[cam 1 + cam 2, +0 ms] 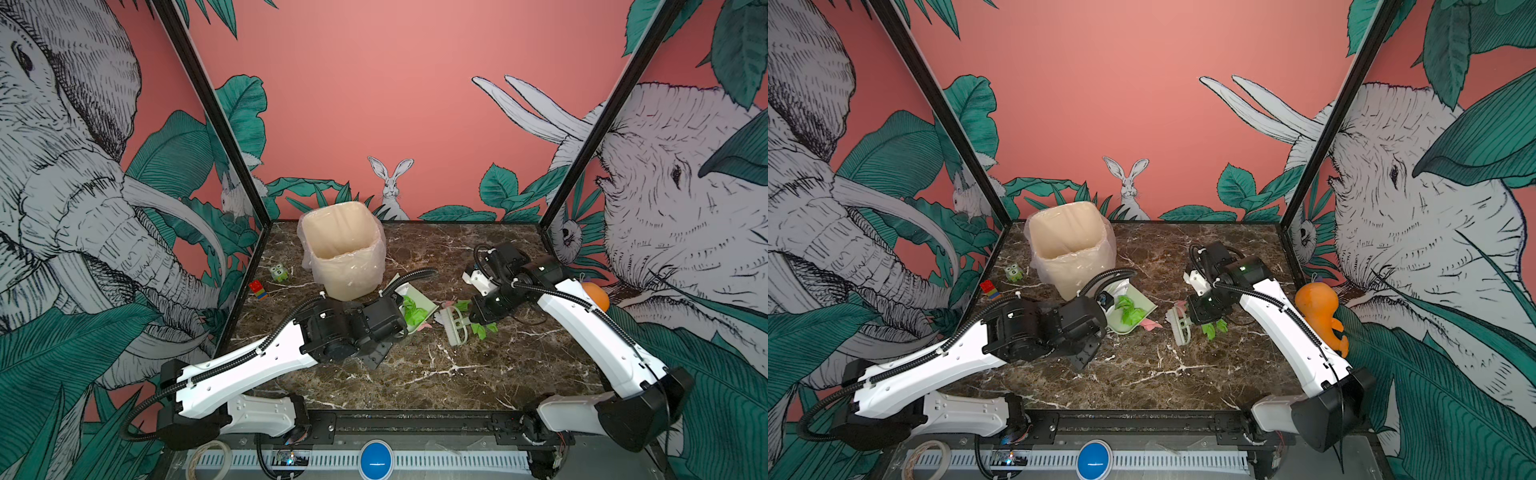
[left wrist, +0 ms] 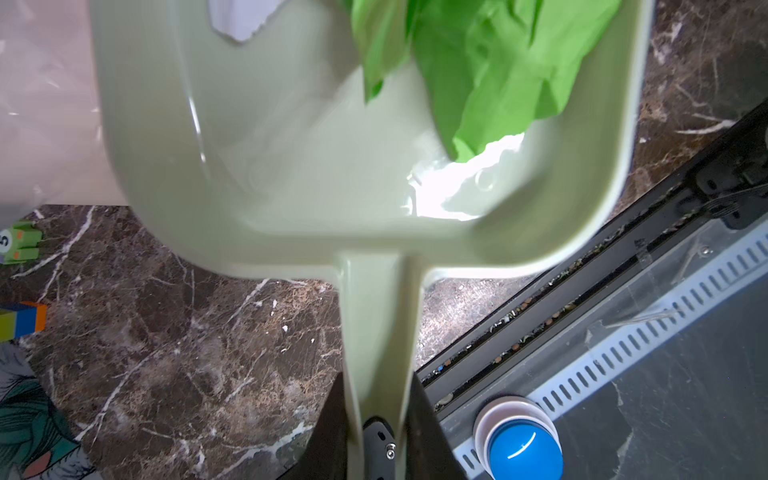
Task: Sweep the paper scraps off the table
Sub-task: 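Lift the loaded dustpan with the left gripper toward the bin, then raise the dustpan over the bin rim with the left gripper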
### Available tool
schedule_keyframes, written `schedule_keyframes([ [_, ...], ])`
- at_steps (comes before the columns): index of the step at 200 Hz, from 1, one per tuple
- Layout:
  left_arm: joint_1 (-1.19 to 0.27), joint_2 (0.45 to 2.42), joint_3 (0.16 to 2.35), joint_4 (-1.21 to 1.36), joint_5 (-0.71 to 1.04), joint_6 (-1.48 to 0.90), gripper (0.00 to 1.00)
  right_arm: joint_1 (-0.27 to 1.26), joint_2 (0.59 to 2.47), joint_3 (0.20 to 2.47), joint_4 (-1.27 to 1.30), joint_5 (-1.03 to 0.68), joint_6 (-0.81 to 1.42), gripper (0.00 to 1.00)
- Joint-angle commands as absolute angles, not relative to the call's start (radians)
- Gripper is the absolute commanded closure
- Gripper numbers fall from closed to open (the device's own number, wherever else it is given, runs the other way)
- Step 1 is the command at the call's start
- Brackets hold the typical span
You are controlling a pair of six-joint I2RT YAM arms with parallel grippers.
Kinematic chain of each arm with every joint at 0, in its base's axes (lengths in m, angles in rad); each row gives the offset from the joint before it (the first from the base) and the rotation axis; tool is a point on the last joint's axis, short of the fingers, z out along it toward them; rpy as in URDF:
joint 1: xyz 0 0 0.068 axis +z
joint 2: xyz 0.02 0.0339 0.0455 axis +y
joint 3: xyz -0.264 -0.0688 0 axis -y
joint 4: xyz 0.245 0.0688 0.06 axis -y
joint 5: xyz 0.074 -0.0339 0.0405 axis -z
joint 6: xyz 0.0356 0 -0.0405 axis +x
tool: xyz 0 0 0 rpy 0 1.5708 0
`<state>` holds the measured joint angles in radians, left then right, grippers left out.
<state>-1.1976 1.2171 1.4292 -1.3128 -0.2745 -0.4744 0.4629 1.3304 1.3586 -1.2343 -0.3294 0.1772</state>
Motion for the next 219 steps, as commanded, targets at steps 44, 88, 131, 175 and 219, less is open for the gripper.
schedule_keyframes([
  [44,-1.108,1.270,1.715,-1.579,-0.282,-0.521,1.00,0.422,1.319,1.356,-1.223,-0.412,0.133,1.00],
  [88,-0.995,1.311,1.871,-1.667,-0.253,-0.482,1.00,0.410,1.339,1.385,-1.235,-0.433,0.114,1.00],
  [131,-0.825,1.325,1.942,-1.705,-0.198,-0.416,1.00,0.403,1.340,1.406,-1.252,-0.439,0.103,1.00],
  [175,-0.667,1.321,1.910,-1.656,-0.168,-0.340,1.00,0.398,1.336,1.404,-1.250,-0.452,0.095,1.00],
  [219,-0.532,1.323,1.890,-1.621,-0.168,-0.287,1.00,0.394,1.329,1.381,-1.231,-0.478,0.091,1.00],
])
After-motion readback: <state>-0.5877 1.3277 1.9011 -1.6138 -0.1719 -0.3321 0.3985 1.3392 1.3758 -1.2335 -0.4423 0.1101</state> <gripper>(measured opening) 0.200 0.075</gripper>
